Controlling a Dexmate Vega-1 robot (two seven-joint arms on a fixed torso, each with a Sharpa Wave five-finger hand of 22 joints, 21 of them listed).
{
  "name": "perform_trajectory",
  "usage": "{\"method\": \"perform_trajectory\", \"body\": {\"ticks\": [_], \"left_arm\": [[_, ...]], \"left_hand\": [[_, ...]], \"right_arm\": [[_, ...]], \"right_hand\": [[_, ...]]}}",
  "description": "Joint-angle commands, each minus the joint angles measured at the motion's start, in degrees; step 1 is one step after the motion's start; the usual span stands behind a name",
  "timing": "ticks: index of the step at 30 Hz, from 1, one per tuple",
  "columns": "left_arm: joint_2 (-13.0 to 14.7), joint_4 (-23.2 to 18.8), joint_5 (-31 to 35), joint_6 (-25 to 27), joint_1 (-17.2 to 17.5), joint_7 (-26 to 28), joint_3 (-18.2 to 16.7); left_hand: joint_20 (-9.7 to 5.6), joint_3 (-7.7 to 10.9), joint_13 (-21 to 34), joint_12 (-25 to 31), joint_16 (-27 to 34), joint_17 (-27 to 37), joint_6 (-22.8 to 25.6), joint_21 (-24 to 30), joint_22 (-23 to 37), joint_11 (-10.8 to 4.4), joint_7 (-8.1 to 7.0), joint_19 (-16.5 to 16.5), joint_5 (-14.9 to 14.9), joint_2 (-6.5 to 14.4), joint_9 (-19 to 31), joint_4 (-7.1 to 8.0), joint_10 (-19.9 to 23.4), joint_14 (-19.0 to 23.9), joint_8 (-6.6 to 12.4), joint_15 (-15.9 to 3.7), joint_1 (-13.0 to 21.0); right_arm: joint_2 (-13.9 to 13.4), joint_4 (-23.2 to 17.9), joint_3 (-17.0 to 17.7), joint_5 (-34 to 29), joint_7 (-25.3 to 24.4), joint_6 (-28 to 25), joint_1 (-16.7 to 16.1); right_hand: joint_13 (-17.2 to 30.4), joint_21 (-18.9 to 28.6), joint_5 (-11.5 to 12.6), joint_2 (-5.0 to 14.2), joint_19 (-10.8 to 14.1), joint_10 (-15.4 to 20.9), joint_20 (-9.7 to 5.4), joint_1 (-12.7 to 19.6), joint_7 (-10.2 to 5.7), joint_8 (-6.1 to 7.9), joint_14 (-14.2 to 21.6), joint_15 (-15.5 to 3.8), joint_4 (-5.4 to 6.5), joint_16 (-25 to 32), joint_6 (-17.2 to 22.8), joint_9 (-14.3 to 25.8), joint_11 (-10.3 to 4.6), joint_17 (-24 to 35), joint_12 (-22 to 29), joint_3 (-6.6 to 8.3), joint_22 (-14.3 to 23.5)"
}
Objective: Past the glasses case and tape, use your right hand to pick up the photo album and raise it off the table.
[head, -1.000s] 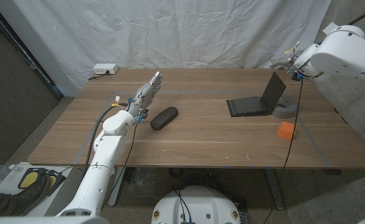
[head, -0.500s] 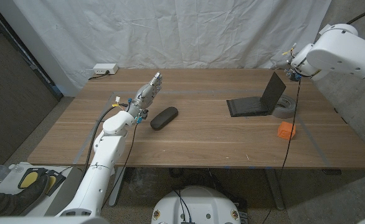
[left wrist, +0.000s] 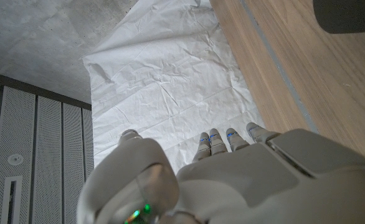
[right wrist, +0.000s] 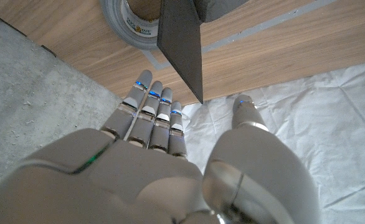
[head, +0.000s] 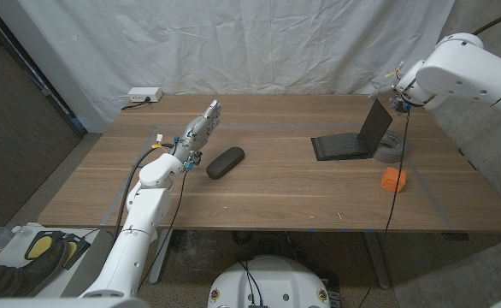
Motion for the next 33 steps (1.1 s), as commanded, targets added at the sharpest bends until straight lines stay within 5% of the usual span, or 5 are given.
{"method": "perform_trajectory", "body": {"ticks": [1, 13, 33], "left_arm": [[0.0, -0.2, 0.2, 0.6, 0.4, 0.1, 0.0], [-0.5, 0.1, 0.1, -0.3, 0.6, 0.3, 0.1], [-0.9, 1.4, -0.1, -0.8, 0.5, 0.6, 0.4]], "left_hand": [[-3.11, -0.35, 0.3, 0.0, -0.1, 0.3, -0.1, -0.1, 0.3, -0.05, 0.14, -0.7, 0.0, 0.1, 0.3, 0.11, -0.7, -0.5, -0.29, 0.30, 0.7], [-3.02, -0.51, 0.3, 0.0, -0.1, 0.3, -0.2, -0.1, 0.3, -0.07, 0.13, -0.8, 0.0, 0.2, 0.3, 0.10, -0.9, -0.6, -0.30, 0.40, 0.7], [-2.79, -0.75, 0.3, 0.1, 0.0, 0.3, 0.0, 0.0, 0.3, -0.09, 0.16, -0.9, -0.1, 0.3, 0.3, 0.10, -0.9, -0.6, -0.23, 0.38, 0.8]], "right_arm": [[1.7, 3.2, -2.8, -2.1, 2.7, 0.0, 2.0], [2.6, 5.1, -3.9, -3.9, 4.4, 0.0, 2.0], [4.0, 8.3, -12.0, -1.7, 3.9, 0.0, 8.8]], "right_hand": [[0.1, -0.1, 0.5, -0.17, 0.6, 0.3, -0.09, 0.8, -0.02, 0.01, 0.4, -0.47, -0.19, 0.0, -0.1, 0.2, 0.01, 0.2, -0.1, 0.35, 0.1], [0.1, 0.0, 0.7, 0.20, 1.5, 0.6, -0.36, 2.2, -0.20, -0.07, 1.2, -0.95, -0.41, 0.1, -0.8, 0.2, -0.52, 0.2, -0.1, 0.80, 0.1], [0.2, 0.5, 0.8, 1.19, 4.1, 0.8, -1.22, 5.1, -0.10, 0.37, 3.5, -2.34, -0.59, 0.6, -0.4, 0.2, -0.99, 0.3, -0.2, 1.89, 0.2]]}}
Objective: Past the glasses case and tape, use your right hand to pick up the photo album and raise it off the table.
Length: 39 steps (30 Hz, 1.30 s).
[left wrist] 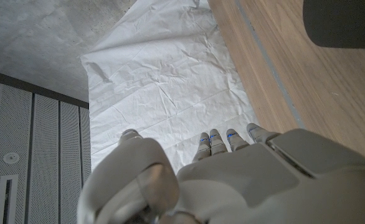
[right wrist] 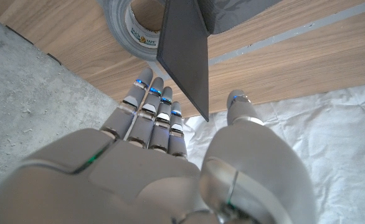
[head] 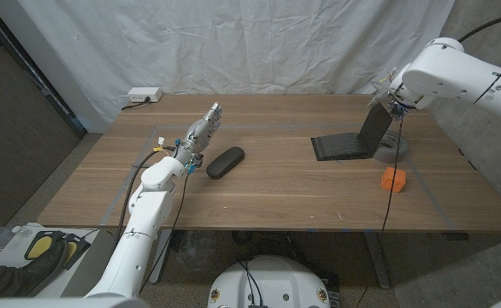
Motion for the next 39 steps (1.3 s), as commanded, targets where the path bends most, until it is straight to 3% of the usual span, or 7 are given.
{"method": "perform_trajectory", "body": {"ticks": [1, 7, 14, 18, 22, 34, 39], "left_arm": [[-0.2, 1.0, -0.3, -0.4, -0.2, 0.0, 0.2], [-0.2, 1.5, -0.3, -0.8, -0.6, -0.2, 0.3], [-0.3, 2.4, -0.5, -0.9, -0.9, -0.1, 0.3], [-0.4, 3.0, -0.5, -1.1, -1.1, -0.2, 0.4], [-0.4, 3.4, -0.5, -1.1, -1.3, -0.3, 0.5], [-0.4, 3.6, -0.4, -0.8, -1.6, -0.3, 0.9], [-0.3, 3.7, -0.3, -0.9, -1.7, -0.3, 1.0]], "left_hand": [[-2.69, -0.34, 0.3, 0.1, 0.0, 0.3, 0.0, 0.0, 0.3, -0.23, 0.16, -0.4, -0.1, 0.1, 0.3, 0.03, -0.3, -0.3, -0.24, 0.05, 0.6], [-2.64, -0.40, 0.3, 0.1, 0.0, 0.3, 0.0, 0.0, 0.3, -0.17, 0.20, -0.4, -0.1, 0.1, 0.3, 0.04, -0.3, -0.3, -0.23, 0.09, 0.6], [-2.58, -0.48, 0.3, 0.1, 0.0, 0.3, 0.0, 0.0, 0.3, -0.10, 0.15, -0.5, -0.1, 0.2, 0.3, 0.04, -0.4, -0.3, -0.22, 0.07, 0.7], [-2.57, -0.52, 0.3, 0.1, 0.0, 0.3, 0.0, 0.0, 0.3, -0.13, 0.09, -0.5, -0.1, 0.2, 0.3, 0.04, -0.4, -0.3, -0.21, 0.09, 0.7], [-2.56, -0.56, 0.3, 0.1, 0.0, 0.3, 0.0, 0.0, 0.3, -0.20, 0.08, -0.5, -0.1, 0.2, 0.3, 0.05, -0.4, -0.3, -0.22, 0.10, 0.7], [-2.50, -0.71, 0.3, 0.1, 0.0, 0.3, 0.0, 0.0, 0.3, -0.28, 0.07, -0.5, -0.1, 0.3, 0.3, 0.06, -0.4, -0.3, -0.21, 0.15, 0.7], [-2.49, -0.76, 0.3, 0.1, 0.0, 0.3, 0.0, 0.0, 0.3, -0.28, 0.05, -0.5, -0.1, 0.3, 0.3, 0.06, -0.3, -0.3, -0.21, 0.16, 0.8]], "right_arm": [[0.8, 1.9, -4.1, 1.5, -0.1, 0.0, 3.5], [1.6, 3.4, -4.9, 1.3, 0.9, 0.0, 4.0], [2.2, 3.9, -6.3, 1.3, 0.7, 0.0, 5.0], [2.5, 4.2, -7.0, 1.3, 0.6, 0.0, 5.6], [2.6, 4.5, -7.6, 1.7, 0.2, 0.0, 6.2], [2.4, 4.5, -8.4, 3.1, -1.0, 0.0, 7.1], [2.7, 4.9, -9.3, 3.3, -1.3, 0.0, 7.7]], "right_hand": [[0.2, 0.5, 0.2, 0.04, 0.9, 0.4, -0.15, 0.9, 0.04, 0.40, 0.9, -0.17, -0.07, 0.3, 0.4, 0.2, -0.19, 0.3, -0.3, 0.60, 0.2], [0.2, 1.5, 0.0, 0.74, 4.0, 0.6, -1.91, 1.8, 0.41, 0.53, 2.3, -0.79, 0.26, 0.6, 0.7, 0.2, -0.33, 0.5, -0.3, 1.01, 0.4], [0.2, 1.9, -0.1, 1.30, 5.3, 1.1, -2.79, 3.0, 0.54, 0.79, 3.7, -1.70, 0.11, 1.1, 1.4, 0.2, -0.53, 0.9, -0.2, 1.50, 0.5], [0.3, 2.0, -0.2, 1.56, 5.6, 1.4, -3.03, 3.6, 0.42, 0.94, 4.3, -2.02, 0.06, 1.3, 1.9, 0.2, -0.86, 1.0, 0.0, 1.73, 0.6], [0.3, 2.3, -0.4, 2.29, 6.2, 1.9, -4.46, 4.9, 0.37, 1.01, 5.3, -2.58, -0.06, 1.8, 2.3, 0.2, -1.20, 1.5, 0.1, 2.27, 0.8], [0.3, 2.6, -0.9, 3.17, 6.9, 3.4, -5.18, 6.4, 0.00, 1.52, 7.1, -3.64, -0.01, 3.2, 4.0, 0.2, -1.90, 2.7, 0.6, 2.39, 1.0], [0.3, 2.9, -1.1, 4.27, 7.3, 3.8, -5.63, 10.0, -0.42, 1.56, 7.6, -4.49, -0.90, 3.9, 4.7, 0.2, -2.26, 3.7, 0.7, 3.37, 1.2]]}}
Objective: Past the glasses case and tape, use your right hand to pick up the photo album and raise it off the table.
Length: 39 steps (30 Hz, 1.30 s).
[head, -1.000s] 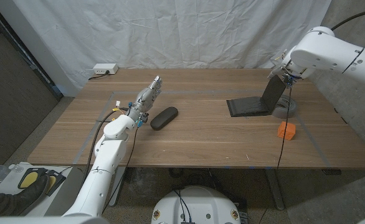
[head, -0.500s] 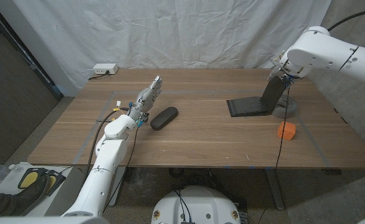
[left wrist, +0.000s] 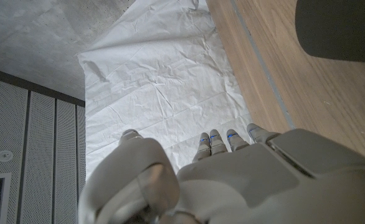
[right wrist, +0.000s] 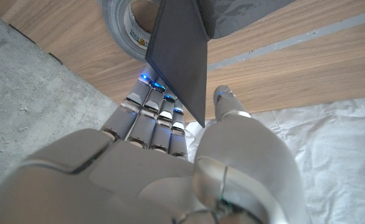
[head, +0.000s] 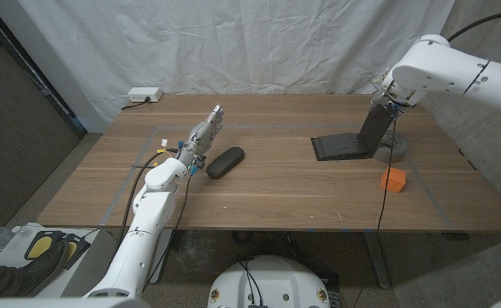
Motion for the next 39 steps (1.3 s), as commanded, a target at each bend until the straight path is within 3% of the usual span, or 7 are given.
{"method": "perform_trajectory", "body": {"ticks": [1, 10, 25, 28, 35, 39], "left_arm": [[0.0, 0.3, 0.2, 0.2, -0.2, 0.0, 0.3], [-0.1, 0.4, 0.1, 0.1, -0.3, 0.2, 0.4], [-0.4, 0.7, 0.3, 0.0, -0.3, 0.5, 0.8], [-0.4, 0.7, 0.4, 0.1, -0.4, 0.5, 0.9], [-0.4, 0.9, 0.3, 0.0, -0.5, 0.5, 1.0], [-0.4, 1.4, 0.3, 0.0, -0.6, 0.6, 1.0]], "left_hand": [[-2.67, -0.48, 0.3, 0.1, 0.0, 0.3, 0.0, 0.0, 0.3, -0.10, 0.08, -0.3, -0.1, 0.1, 0.3, 0.05, -0.1, -0.4, -0.20, 0.14, 0.5], [-2.56, -0.55, 0.3, 0.1, 0.0, 0.3, 0.1, 0.0, 0.3, -0.10, 0.07, -0.3, -0.2, 0.2, 0.3, 0.05, -0.2, -0.4, -0.18, 0.11, 0.6], [-2.50, -0.69, 0.3, 0.1, 0.0, 0.3, 0.2, 0.0, 0.3, 0.00, 0.16, -0.4, -0.2, 0.3, 0.3, 0.06, -0.2, -0.4, -0.15, 0.11, 0.7], [-2.44, -0.72, 0.3, 0.1, 0.0, 0.3, 0.1, 0.0, 0.3, 0.04, 0.09, -0.4, -0.2, 0.3, 0.3, 0.07, -0.2, -0.4, -0.16, 0.08, 0.7], [-2.41, -0.78, 0.3, 0.1, 0.0, 0.3, 0.2, 0.0, 0.3, -0.21, 0.14, -0.4, -0.2, 0.4, 0.3, 0.06, -0.3, -0.4, -0.15, 0.08, 0.7], [-2.41, -0.82, 0.3, 0.1, 0.0, 0.3, 0.2, 0.1, 0.3, 0.05, 0.06, -0.4, -0.2, 0.4, 0.3, 0.06, -0.2, -0.4, -0.14, 0.07, 0.8]], "right_arm": [[0.3, 0.6, -1.8, 0.9, -0.8, 0.0, 1.5], [0.5, 1.5, -3.6, 2.4, -1.7, 0.0, 2.9], [0.7, 2.0, -4.4, 3.3, -3.3, 0.0, 3.4], [0.8, 2.2, -4.9, 3.5, -3.4, 0.0, 3.7], [1.2, 3.0, -5.6, 3.8, -3.5, 0.0, 4.3], [1.7, 3.5, -5.2, 4.4, -4.6, 0.0, 4.0]], "right_hand": [[0.3, 0.4, -0.4, 0.60, 0.6, 0.9, -1.66, 3.0, -0.10, 0.19, 0.3, -0.53, -0.59, 0.6, 0.7, 0.2, -0.05, 0.9, 0.3, 1.03, 0.4], [0.3, 0.8, -0.8, 1.21, 0.5, 0.9, -2.28, 9.0, -0.67, -0.01, 0.5, -1.20, -1.22, 1.7, 1.0, 0.3, -0.84, 2.5, 0.2, 2.11, 0.7], [0.4, 2.3, -1.4, 1.97, 2.0, 3.1, -3.48, 12.7, -2.00, 0.30, 3.0, -3.38, -0.42, 4.5, 2.8, 0.3, -1.96, 5.4, 1.0, 1.63, 1.3], [0.4, 3.0, -1.6, 2.19, 2.4, 4.2, -3.97, 14.4, -3.01, 0.61, 3.2, -3.92, -0.47, 5.2, 4.1, 0.4, -2.63, 6.5, 1.4, 1.48, 1.6], [0.3, 3.9, -1.7, 2.36, 3.1, 6.4, -4.75, 16.4, -3.61, 0.98, 4.5, -4.88, -0.57, 5.7, 5.7, 0.4, -3.62, 7.0, 2.2, 1.65, 1.9], [0.3, 5.0, -1.9, 2.68, 3.8, 8.5, -5.52, 17.3, -4.52, 1.52, 6.4, -6.18, -0.11, 6.5, 7.9, 0.5, -4.47, 7.6, 2.9, 1.39, 2.4]]}}
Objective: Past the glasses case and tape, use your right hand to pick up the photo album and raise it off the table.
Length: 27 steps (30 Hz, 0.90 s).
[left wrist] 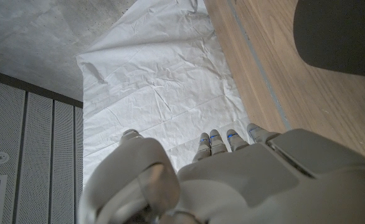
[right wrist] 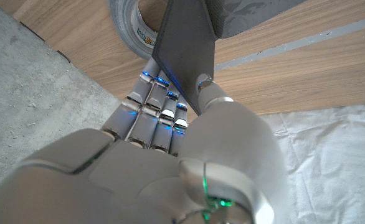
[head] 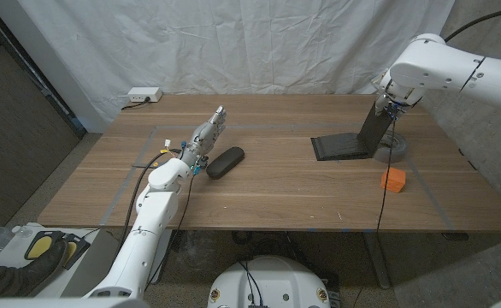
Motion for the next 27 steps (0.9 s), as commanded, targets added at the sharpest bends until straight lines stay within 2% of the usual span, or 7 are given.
{"method": "perform_trajectory", "body": {"ticks": [1, 5, 9, 17, 27], "left_arm": [[-0.1, 0.8, 0.0, -0.1, -0.2, 0.2, 0.1], [-0.1, 1.1, -0.2, -0.2, -0.4, 0.0, 0.1], [-0.1, 1.3, -0.2, -0.4, -0.5, 0.0, 0.0], [-0.1, 1.9, -0.3, -0.3, -0.9, -0.1, 0.0], [-0.2, 2.2, 0.0, 0.0, -1.4, 0.0, 0.2]], "left_hand": [[-2.43, -0.44, 0.3, 0.1, 0.0, 0.3, 0.2, 0.1, 0.3, 0.02, 0.07, -0.4, 0.0, 0.1, 0.3, 0.15, -0.3, -0.4, -0.14, 0.07, 0.5], [-2.40, -0.49, 0.3, 0.1, 0.0, 0.3, 0.3, 0.1, 0.3, -0.06, 0.10, -0.4, 0.0, 0.2, 0.3, 0.15, -0.3, -0.4, -0.13, 0.08, 0.5], [-2.46, -0.53, 0.3, 0.2, 0.0, 0.3, 0.2, 0.1, 0.3, 0.05, 0.14, -0.4, 0.0, 0.2, 0.3, 0.15, -0.3, -0.4, -0.15, 0.10, 0.5], [-2.47, -0.62, 0.3, 0.1, 0.0, 0.3, 0.2, 0.1, 0.3, -0.17, 0.13, -0.4, 0.0, 0.3, 0.3, 0.15, -0.3, -0.4, -0.15, 0.06, 0.6], [-2.42, -0.72, 0.3, 0.1, 0.0, 0.3, 0.2, 0.1, 0.3, -0.16, 0.09, -0.4, 0.0, 0.3, 0.3, 0.14, -0.4, -0.5, -0.18, 0.04, 0.7]], "right_arm": [[0.8, 1.1, -0.4, 1.0, -1.6, 0.0, 0.3], [1.2, 1.7, 0.0, 1.5, -2.5, 0.0, 0.0], [1.6, 2.3, -0.3, 1.8, -2.7, 0.0, 0.3], [2.3, 3.5, -0.5, 1.8, -2.8, 0.0, 0.5], [3.0, 4.7, -0.3, 0.8, -1.7, 0.0, 0.2]], "right_hand": [[0.1, 1.3, -0.3, 0.42, 1.5, 2.3, -5.38, 1.4, -0.94, 0.82, 2.3, -5.32, 0.64, 1.1, 2.8, 0.2, -0.64, 0.8, 1.0, -0.14, 0.6], [0.1, 2.5, -0.5, 0.74, 2.3, 4.5, -5.83, 2.0, -1.62, 0.97, 3.9, -6.18, 0.96, 1.6, 4.0, 0.2, -1.16, 1.2, 1.8, -0.39, 1.1], [0.1, 3.3, -0.5, 1.06, 2.7, 5.0, -6.38, 2.2, -1.83, 1.07, 4.8, -6.95, 1.30, 2.0, 4.9, 0.2, -1.56, 1.6, 1.8, -0.68, 1.4], [0.1, 5.3, -0.6, 1.52, 4.3, 6.8, -6.98, 3.4, -2.07, 1.07, 7.5, -8.11, 1.22, 2.9, 6.1, 0.3, -2.03, 2.5, 2.4, -0.97, 2.2], [0.1, 8.1, -0.9, 2.03, 5.1, 11.2, -7.51, 4.8, -2.31, 1.18, 9.7, -8.48, 1.23, 2.8, 8.5, 0.3, -2.68, 3.2, 3.6, -1.31, 3.5]]}}
